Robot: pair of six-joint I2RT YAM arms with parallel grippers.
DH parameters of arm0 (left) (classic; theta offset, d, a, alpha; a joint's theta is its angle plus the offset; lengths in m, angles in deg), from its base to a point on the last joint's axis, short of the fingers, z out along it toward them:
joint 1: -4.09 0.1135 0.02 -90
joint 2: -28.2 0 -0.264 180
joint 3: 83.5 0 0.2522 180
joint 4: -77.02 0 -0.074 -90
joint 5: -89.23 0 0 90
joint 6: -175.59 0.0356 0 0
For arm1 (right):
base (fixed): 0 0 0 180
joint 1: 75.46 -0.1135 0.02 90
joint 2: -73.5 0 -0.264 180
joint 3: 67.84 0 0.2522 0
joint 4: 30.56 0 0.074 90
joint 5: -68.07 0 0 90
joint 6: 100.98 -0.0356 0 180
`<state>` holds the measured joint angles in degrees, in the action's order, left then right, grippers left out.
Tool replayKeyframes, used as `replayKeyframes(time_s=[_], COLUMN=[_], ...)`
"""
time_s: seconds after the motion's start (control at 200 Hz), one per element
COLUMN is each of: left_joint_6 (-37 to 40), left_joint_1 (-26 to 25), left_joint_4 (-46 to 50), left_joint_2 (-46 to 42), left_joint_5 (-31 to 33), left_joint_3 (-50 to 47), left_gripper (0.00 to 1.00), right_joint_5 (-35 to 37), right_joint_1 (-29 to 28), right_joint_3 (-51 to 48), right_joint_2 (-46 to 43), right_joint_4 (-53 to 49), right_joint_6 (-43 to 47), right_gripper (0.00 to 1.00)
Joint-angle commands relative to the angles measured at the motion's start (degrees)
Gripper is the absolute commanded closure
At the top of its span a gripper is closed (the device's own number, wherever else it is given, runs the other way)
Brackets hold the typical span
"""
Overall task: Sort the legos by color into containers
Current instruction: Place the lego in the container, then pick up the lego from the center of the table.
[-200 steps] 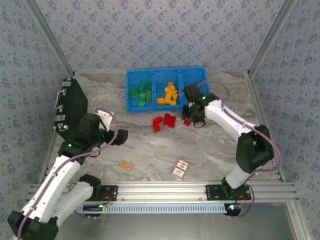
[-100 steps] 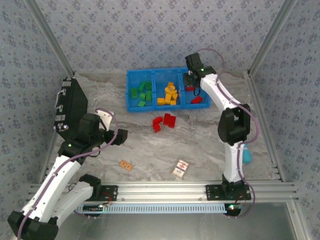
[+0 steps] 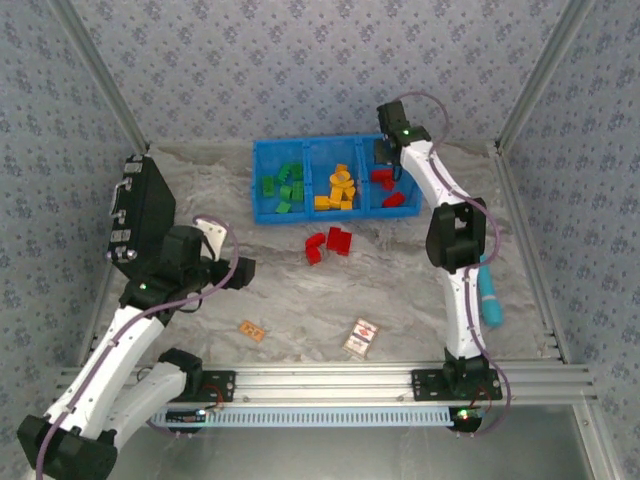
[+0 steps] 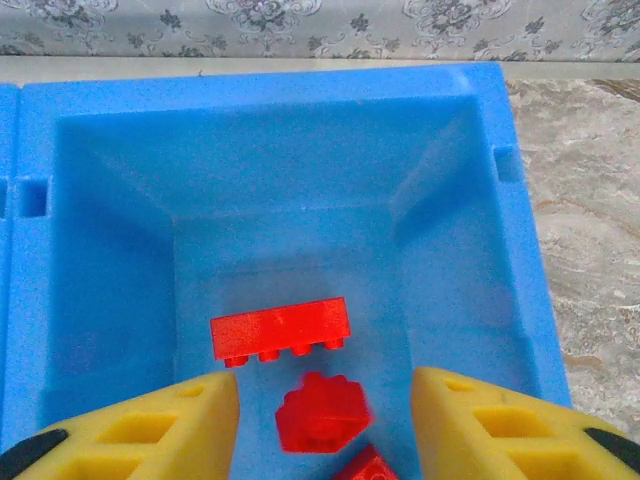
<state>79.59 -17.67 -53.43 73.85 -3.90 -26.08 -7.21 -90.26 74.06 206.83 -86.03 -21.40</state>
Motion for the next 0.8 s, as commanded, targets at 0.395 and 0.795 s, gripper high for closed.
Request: replayKeyframes(time_s=[0.395, 0.795], left_joint_6=[1.0, 0.8], left_joint_1=[0.3, 1.0], left_joint_4=[-0.7, -1.1], left_joint_2=[0.6, 1.4], left_joint_5=[2.0, -0.1], left_joint_3=[-0.3, -0.2], left_gripper=[0.00, 0.00], right_joint_5=[-5.5, -9.8], right_joint_1=[-6.2, -18.6], right_joint_3=[-22.0, -48.5], right_joint_2=[-21.8, -33.0], right_joint_4=[2.8, 9.0], right_joint_6=[-4.8, -2.4], right_gripper=[0.44, 0.34])
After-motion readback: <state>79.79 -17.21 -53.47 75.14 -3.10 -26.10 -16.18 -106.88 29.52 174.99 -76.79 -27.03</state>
